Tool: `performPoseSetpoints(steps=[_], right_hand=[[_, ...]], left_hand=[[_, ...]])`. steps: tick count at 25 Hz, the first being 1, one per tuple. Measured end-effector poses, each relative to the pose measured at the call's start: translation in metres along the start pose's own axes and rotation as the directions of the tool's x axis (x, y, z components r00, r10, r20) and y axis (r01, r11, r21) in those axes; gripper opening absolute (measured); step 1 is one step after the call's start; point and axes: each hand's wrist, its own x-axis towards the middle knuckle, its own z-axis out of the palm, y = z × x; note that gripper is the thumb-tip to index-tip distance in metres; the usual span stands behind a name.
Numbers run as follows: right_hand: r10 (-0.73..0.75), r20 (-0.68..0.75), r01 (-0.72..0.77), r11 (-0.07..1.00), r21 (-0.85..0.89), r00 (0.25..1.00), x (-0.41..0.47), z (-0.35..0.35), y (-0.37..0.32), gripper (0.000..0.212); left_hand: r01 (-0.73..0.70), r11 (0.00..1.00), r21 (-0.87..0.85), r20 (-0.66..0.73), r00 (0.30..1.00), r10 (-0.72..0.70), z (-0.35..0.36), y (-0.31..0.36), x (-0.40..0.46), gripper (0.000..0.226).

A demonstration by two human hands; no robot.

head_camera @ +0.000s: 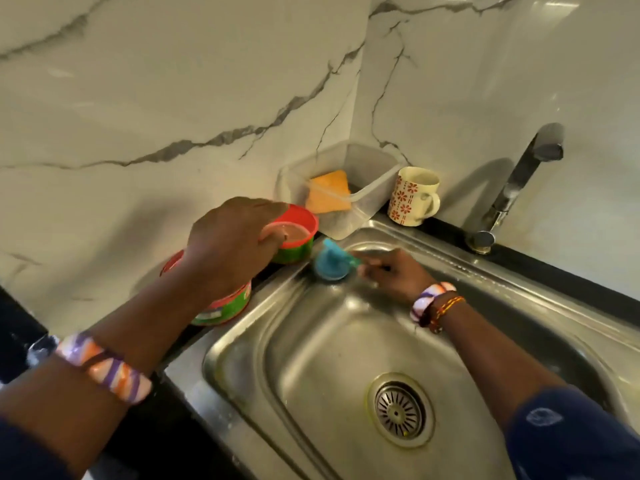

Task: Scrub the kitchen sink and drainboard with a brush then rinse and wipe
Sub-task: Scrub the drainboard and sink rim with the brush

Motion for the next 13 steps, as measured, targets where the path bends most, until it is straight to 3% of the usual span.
performPoseSetpoints(steps=[3, 5, 6, 8, 10, 13], right_hand=[[0.174, -0.128, -0.18, 0.983, -0.037, 0.976, 0.019, -0.017, 0.021, 0.032], [0.15, -0.197, -0.162, 0.986, -0.048, 0.969, 0.014, -0.006, 0.016, 0.034], [0.068, -0.199, -0.079, 0.996, -0.047, 0.978, 0.002, 0.006, 0.007, 0.035], [-0.08, -0.077, 0.084, 0.995, 0.047, 0.994, -0.035, 0.041, -0.012, 0.035], [-0.15, 0.129, 0.129, 0.978, 0.163, 0.98, -0.066, 0.063, -0.028, 0.037], [-0.169, 0.124, 0.144, 0.972, 0.187, 0.978, -0.058, 0.056, -0.02, 0.04]], left_hand=[[-0.127, 0.991, -0.029, 0.143, 0.981, 0.13, 0.022, 0.011, 0.055, 0.062], [-0.171, 0.985, -0.012, 0.218, 0.961, 0.169, 0.042, 0.021, 0.082, 0.063], [-0.2, 0.979, 0.027, 0.225, 0.956, 0.189, 0.05, 0.025, 0.091, 0.057], [-0.268, 0.956, 0.122, 0.178, 0.953, 0.244, 0.061, 0.03, 0.103, 0.037], [-0.318, 0.937, 0.146, 0.138, 0.944, 0.299, 0.064, 0.029, 0.114, 0.016], [-0.313, 0.946, 0.085, 0.152, 0.942, 0.298, 0.055, 0.022, 0.136, 0.02]])
